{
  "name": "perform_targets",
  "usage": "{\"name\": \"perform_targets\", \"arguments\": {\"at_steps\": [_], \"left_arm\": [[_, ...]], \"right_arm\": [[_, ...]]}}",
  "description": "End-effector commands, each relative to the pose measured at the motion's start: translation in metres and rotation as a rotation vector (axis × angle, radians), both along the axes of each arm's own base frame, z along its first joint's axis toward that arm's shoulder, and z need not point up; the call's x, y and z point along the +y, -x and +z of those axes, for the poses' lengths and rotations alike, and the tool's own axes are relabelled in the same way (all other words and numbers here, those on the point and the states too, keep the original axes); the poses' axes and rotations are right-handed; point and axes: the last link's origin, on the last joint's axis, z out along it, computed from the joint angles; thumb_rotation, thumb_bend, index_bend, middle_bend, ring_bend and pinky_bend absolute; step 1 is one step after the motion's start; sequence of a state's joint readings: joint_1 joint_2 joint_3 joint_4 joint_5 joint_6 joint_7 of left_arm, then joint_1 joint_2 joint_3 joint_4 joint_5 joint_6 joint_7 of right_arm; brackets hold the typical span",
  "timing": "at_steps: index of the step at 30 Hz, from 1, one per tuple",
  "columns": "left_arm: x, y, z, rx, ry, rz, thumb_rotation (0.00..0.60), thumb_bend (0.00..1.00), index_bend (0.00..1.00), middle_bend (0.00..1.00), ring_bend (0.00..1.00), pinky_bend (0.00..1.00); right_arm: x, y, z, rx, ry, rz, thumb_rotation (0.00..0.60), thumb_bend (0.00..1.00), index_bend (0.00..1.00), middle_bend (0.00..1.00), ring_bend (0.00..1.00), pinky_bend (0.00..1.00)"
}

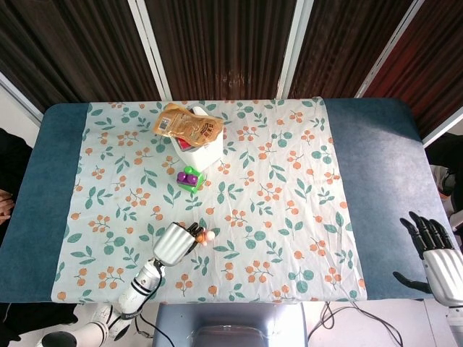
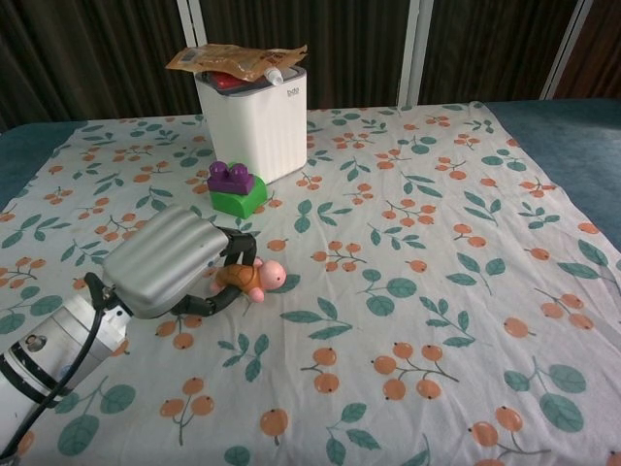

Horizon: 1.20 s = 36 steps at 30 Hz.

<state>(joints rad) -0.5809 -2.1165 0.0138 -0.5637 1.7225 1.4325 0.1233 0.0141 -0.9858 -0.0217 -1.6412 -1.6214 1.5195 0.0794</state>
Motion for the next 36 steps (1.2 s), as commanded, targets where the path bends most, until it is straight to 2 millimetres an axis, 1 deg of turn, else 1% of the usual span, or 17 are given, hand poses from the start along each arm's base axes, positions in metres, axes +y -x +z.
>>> {"name": "perform_targets", "arguments": {"at_steps": [1,3,6,8,12,15,16,17,18,19,21,23,25,28,30,33,36], "left_arm": [[0.001,0.005,-0.003,0.044,0.032,0.024,0.600,0.44,0.32,0.43,1.00,1.00],[0.001,0.005,0.000,0.042,0.035,0.021,0.600,0.41,0.12,0.25,1.00,1.00],[-0.001,0.007,0.003,0.042,0.055,0.038,0.600,0.39,0.01,0.11,0.95,1.00],[-0.005,0.006,0.007,0.037,0.065,0.045,0.600,0.38,0.00,0.07,0.89,1.00],[-0.015,0.003,0.024,0.002,0.055,0.041,0.600,0.36,0.00,0.04,0.83,1.00],[-0.026,0.004,0.050,-0.035,0.013,0.037,0.600,0.36,0.00,0.04,0.81,1.00],[-0.032,0.008,0.064,-0.044,-0.007,0.051,0.600,0.36,0.00,0.05,0.77,1.00],[-0.037,0.013,0.075,-0.043,-0.013,0.072,0.600,0.36,0.00,0.04,0.68,0.97],[-0.043,0.019,0.086,-0.039,-0.009,0.101,0.600,0.36,0.00,0.03,0.52,0.88],[-0.052,0.027,0.103,-0.037,0.010,0.150,0.600,0.37,0.00,0.03,0.42,0.80],[-0.067,0.036,0.129,-0.045,0.041,0.214,0.600,0.37,0.00,0.00,0.17,0.53],[-0.082,0.049,0.159,-0.085,0.050,0.287,0.600,0.37,0.00,0.00,0.07,0.37],[-0.099,0.067,0.185,-0.128,0.012,0.367,0.600,0.37,0.00,0.00,0.03,0.25],[-0.123,0.094,0.208,-0.209,-0.036,0.449,0.600,0.37,0.00,0.00,0.01,0.19],[-0.135,0.110,0.217,-0.230,-0.051,0.507,0.600,0.37,0.00,0.00,0.01,0.18],[-0.140,0.113,0.230,-0.251,-0.047,0.498,0.600,0.36,0.00,0.00,0.01,0.16],[-0.140,0.117,0.234,-0.240,-0.076,0.502,0.600,0.36,0.00,0.00,0.01,0.16]], "right_arm": [[0.000,0.000,0.000,-0.001,0.000,0.000,0.600,0.18,0.00,0.00,0.00,0.00],[0.000,0.000,0.001,-0.002,0.003,0.001,0.600,0.18,0.00,0.00,0.00,0.00],[0.001,0.000,0.001,-0.002,0.003,0.002,0.600,0.18,0.00,0.00,0.00,0.00],[0.001,0.000,0.000,-0.002,0.000,0.000,0.600,0.18,0.00,0.00,0.00,0.00],[0.002,-0.001,-0.001,0.000,-0.003,0.006,0.600,0.18,0.00,0.00,0.00,0.00],[0.004,-0.002,-0.001,0.000,-0.006,0.013,0.600,0.18,0.00,0.00,0.00,0.00],[0.004,-0.003,-0.001,0.000,-0.007,0.015,0.600,0.18,0.00,0.00,0.00,0.00],[0.005,-0.003,-0.002,0.000,-0.009,0.017,0.600,0.18,0.00,0.00,0.00,0.00],[0.005,-0.003,-0.002,0.002,-0.012,0.018,0.600,0.18,0.00,0.00,0.00,0.00],[0.005,-0.003,-0.004,0.004,-0.017,0.019,0.600,0.18,0.00,0.00,0.00,0.00],[0.005,-0.003,-0.007,0.012,-0.030,0.020,0.600,0.18,0.00,0.00,0.00,0.00],[0.004,-0.004,-0.010,0.017,-0.043,0.022,0.600,0.18,0.00,0.00,0.00,0.00],[0.004,-0.005,-0.014,0.022,-0.049,0.026,0.600,0.18,0.00,0.00,0.00,0.00],[0.004,-0.007,-0.020,0.029,-0.062,0.031,0.600,0.18,0.00,0.00,0.00,0.00],[0.003,-0.008,-0.022,0.031,-0.066,0.035,0.600,0.18,0.00,0.00,0.00,0.00],[0.001,-0.009,-0.027,0.037,-0.065,0.039,0.600,0.18,0.00,0.00,0.00,0.00],[0.000,-0.011,-0.031,0.037,-0.069,0.043,0.600,0.18,0.00,0.00,0.00,0.00]]}}
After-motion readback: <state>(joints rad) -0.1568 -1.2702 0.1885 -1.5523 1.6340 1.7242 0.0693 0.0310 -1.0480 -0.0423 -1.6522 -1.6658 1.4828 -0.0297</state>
